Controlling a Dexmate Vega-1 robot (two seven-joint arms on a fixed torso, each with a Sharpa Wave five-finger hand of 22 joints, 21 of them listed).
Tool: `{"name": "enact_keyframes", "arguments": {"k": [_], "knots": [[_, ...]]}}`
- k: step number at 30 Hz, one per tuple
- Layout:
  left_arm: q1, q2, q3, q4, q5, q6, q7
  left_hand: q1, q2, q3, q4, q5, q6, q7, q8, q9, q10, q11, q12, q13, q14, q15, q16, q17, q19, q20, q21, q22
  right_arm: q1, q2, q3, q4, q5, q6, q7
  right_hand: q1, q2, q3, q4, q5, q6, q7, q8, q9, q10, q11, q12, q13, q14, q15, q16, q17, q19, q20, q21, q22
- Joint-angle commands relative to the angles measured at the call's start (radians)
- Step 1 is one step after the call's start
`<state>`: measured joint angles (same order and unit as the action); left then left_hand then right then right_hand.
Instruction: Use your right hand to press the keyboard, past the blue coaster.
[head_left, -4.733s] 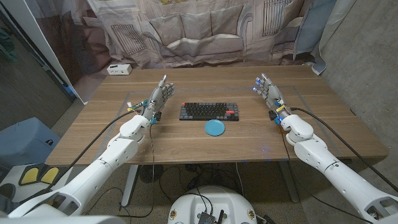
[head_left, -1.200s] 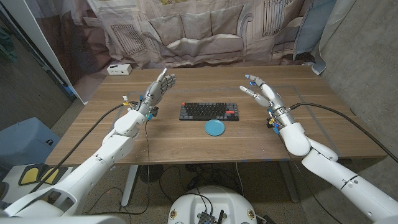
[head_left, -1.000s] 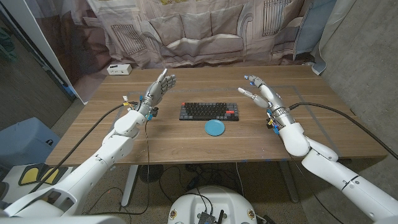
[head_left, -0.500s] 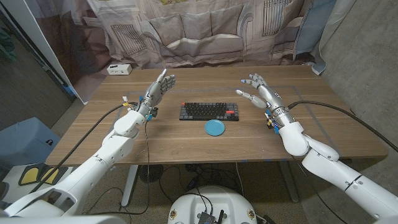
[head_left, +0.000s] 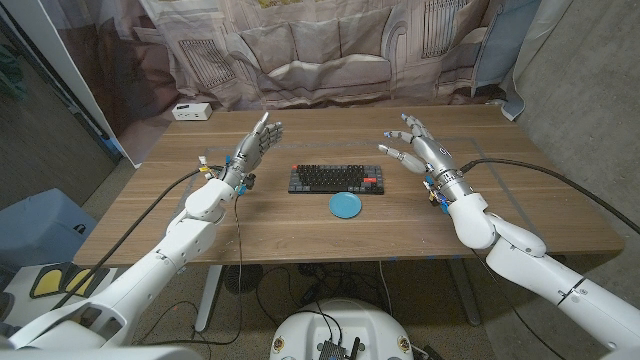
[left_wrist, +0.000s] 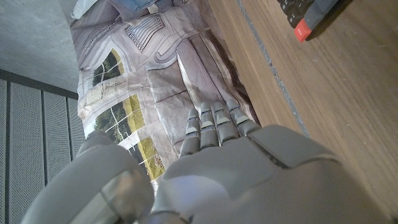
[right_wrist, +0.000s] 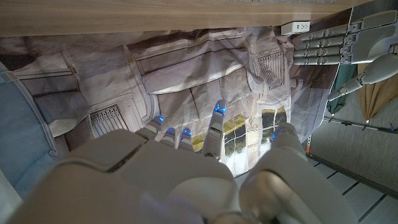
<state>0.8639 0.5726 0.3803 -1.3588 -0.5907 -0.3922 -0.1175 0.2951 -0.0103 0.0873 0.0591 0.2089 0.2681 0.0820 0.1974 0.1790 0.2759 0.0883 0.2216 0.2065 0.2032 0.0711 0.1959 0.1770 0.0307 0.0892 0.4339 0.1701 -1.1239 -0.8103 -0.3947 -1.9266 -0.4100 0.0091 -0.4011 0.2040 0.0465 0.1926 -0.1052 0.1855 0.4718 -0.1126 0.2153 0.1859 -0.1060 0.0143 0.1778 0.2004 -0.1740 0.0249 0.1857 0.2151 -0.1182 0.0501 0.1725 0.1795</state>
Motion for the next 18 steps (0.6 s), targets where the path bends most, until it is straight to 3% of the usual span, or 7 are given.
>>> {"name": "enact_keyframes", "arguments": {"k": [1, 14, 18], "knots": [[-0.006, -0.013, 0.007, 0.015, -0.002, -0.013, -0.011, 0.008, 0.002, 0.001, -0.005, 0.001, 0.006, 0.003, -0.002, 0.003, -0.002, 0.001, 0.0, 0.001, -0.004, 0.0, -0.003, 0.003, -0.004, 0.009, -0.006, 0.002, 0.014, -0.035, -0.027, -0.048, -0.043, -0.086, 0.044, -0.018, -0.003, -0.009, 0.003, -0.001, 0.012, 0.0, 0.007, 0.003, -0.015, 0.002, 0.005, 0.001, -0.13, -0.001, 0.006, 0.004, -0.023, 0.0, 0.003, 0.002], [-0.001, -0.011, 0.005, 0.008, -0.003, -0.013, -0.007, 0.009, 0.004, 0.001, -0.006, 0.0, 0.007, 0.004, -0.002, 0.003, -0.002, 0.002, 0.0, 0.001, -0.005, 0.0, -0.003, 0.003, -0.003, 0.006, -0.011, 0.003, 0.035, -0.062, -0.072, -0.091, -0.117, -0.195, 0.107, -0.034, -0.008, -0.017, 0.007, 0.001, 0.018, -0.005, 0.003, 0.003, -0.029, -0.003, 0.006, 0.001, -0.141, -0.001, 0.009, 0.005, -0.057, -0.002, 0.002, 0.002], [-0.002, -0.019, 0.001, 0.022, -0.025, -0.02, -0.027, 0.009, 0.004, 0.0, -0.007, 0.0, 0.005, 0.001, -0.003, 0.003, -0.005, 0.001, -0.002, 0.001, -0.014, 0.001, -0.006, 0.003, -0.004, 0.013, -0.016, 0.003, 0.041, -0.061, -0.083, -0.087, -0.125, -0.207, 0.109, -0.032, 0.006, -0.01, 0.009, 0.003, 0.022, -0.005, 0.001, 0.003, -0.031, -0.004, 0.009, 0.001, -0.142, 0.002, 0.011, 0.004, -0.065, -0.022, 0.006, 0.002]]}}
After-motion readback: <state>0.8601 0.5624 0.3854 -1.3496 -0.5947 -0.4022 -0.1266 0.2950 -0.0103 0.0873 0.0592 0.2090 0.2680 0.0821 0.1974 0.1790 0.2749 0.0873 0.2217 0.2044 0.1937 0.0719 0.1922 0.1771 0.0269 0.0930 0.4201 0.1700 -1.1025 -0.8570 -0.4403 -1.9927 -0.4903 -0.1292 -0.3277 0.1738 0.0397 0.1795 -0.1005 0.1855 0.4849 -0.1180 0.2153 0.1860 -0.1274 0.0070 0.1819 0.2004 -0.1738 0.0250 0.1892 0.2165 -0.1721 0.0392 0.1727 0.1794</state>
